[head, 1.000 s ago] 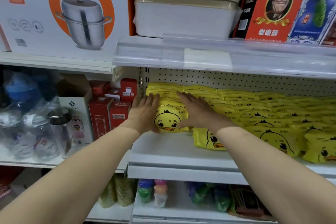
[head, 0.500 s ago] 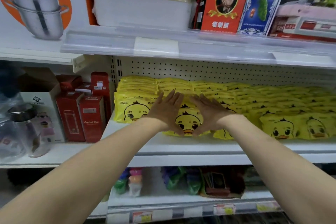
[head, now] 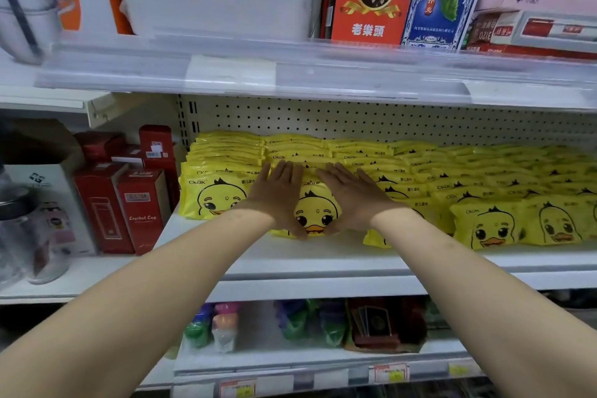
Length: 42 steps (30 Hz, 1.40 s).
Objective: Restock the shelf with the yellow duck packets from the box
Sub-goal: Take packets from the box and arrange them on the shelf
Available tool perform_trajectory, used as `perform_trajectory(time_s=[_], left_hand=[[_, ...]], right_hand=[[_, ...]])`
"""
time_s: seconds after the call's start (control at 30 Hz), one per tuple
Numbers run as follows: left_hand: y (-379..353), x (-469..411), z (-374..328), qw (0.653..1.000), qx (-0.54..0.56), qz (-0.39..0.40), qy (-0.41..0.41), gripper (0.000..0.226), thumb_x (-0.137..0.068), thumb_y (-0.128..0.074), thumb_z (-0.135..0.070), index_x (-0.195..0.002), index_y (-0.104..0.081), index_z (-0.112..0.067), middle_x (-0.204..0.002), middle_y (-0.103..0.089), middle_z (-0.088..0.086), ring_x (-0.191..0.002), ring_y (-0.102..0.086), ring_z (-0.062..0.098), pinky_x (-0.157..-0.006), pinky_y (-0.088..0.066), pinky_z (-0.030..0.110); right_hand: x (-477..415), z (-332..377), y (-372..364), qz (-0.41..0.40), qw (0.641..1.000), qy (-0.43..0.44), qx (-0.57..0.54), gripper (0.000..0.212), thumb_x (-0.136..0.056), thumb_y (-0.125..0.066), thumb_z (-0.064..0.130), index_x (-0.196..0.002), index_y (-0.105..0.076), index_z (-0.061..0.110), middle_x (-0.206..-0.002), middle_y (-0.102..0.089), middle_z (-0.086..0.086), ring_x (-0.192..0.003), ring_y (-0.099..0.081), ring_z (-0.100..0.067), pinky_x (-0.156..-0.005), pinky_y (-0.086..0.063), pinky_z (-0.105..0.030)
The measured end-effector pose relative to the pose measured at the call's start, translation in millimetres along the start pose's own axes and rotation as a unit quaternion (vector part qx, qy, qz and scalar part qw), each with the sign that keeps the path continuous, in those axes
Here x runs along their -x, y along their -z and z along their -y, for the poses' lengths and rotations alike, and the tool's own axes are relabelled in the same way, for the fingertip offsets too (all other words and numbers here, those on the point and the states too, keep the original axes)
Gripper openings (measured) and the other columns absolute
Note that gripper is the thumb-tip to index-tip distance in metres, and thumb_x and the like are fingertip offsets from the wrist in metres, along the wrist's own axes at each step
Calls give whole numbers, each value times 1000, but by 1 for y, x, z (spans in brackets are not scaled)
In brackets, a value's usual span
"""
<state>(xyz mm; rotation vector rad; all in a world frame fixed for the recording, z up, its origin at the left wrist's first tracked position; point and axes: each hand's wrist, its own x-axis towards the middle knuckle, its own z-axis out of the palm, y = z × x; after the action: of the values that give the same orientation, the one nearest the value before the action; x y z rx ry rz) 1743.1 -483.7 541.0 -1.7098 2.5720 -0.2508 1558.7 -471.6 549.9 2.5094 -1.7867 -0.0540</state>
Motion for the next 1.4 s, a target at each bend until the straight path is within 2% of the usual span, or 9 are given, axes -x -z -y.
perform_trajectory(time_s=[0.17,0.47,0.63,0.8,1.0,1.13,1.27,1.4], left_hand=[[6,-2,1,999,-3,38,0,150,-55,-78,-71,-152,17,-8,-163,11,11,-149,15,25,-120,4,51],[0,-16,3,996,-25,-12,81,155,-51,-79,-72,-151,16,-1,-162,-3,13,-150,4,28,-119,1,54],[-1,-28,3,991,-76,-20,111,151,-54,-74,-76,-151,13,2,-162,-6,16,-150,5,31,-118,3,57],[-1,-41,3,984,-104,-23,141,149,-57,-70,-78,-150,15,-1,-161,4,19,-148,14,37,-116,6,60],[-4,-56,3,982,-103,-30,154,149,-57,-71,-78,-150,15,-1,-161,8,18,-148,14,38,-116,5,62],[-2,-54,4,985,-105,-4,139,153,-54,-68,-83,-150,17,1,-160,14,20,-146,18,40,-115,6,62],[5,-51,5,994,-38,6,98,155,-52,-72,-79,-150,20,-2,-161,17,14,-148,17,29,-117,6,59],[3,-51,9,995,-62,6,72,146,-57,-75,-72,-153,11,-5,-163,12,10,-150,13,24,-117,4,59]], right_hand=[[-4,0,-1,-9,1000,1,14,127,-71,-80,56,-158,7,24,-166,10,2,-152,11,-15,-124,1,-44],[-23,-4,-9,-63,998,-15,6,132,-67,-82,57,-158,7,20,-167,8,0,-153,7,-15,-124,-4,-42],[-41,-5,-10,-79,996,-29,16,135,-65,-84,57,-158,6,17,-167,6,-1,-153,4,-17,-123,-6,-41],[-58,-10,-10,-77,996,-29,24,138,-64,-85,55,-158,8,16,-167,8,-2,-153,4,-18,-124,-7,-40],[-70,-13,-10,-82,996,-35,23,140,-63,-86,55,-158,9,15,-166,9,-2,-153,5,-20,-124,-8,-43],[-71,-12,-5,-53,998,-26,38,144,-60,-87,56,-157,12,15,-166,12,-5,-153,8,-23,-124,-7,-47],[-65,-21,-2,-28,1000,-4,7,152,-52,-87,62,-157,15,20,-165,16,-3,-152,13,-21,-123,-4,-50],[-66,-20,-3,-36,999,-20,22,147,-59,-85,61,-157,14,15,-165,17,-4,-152,14,-20,-124,-4,-48]])
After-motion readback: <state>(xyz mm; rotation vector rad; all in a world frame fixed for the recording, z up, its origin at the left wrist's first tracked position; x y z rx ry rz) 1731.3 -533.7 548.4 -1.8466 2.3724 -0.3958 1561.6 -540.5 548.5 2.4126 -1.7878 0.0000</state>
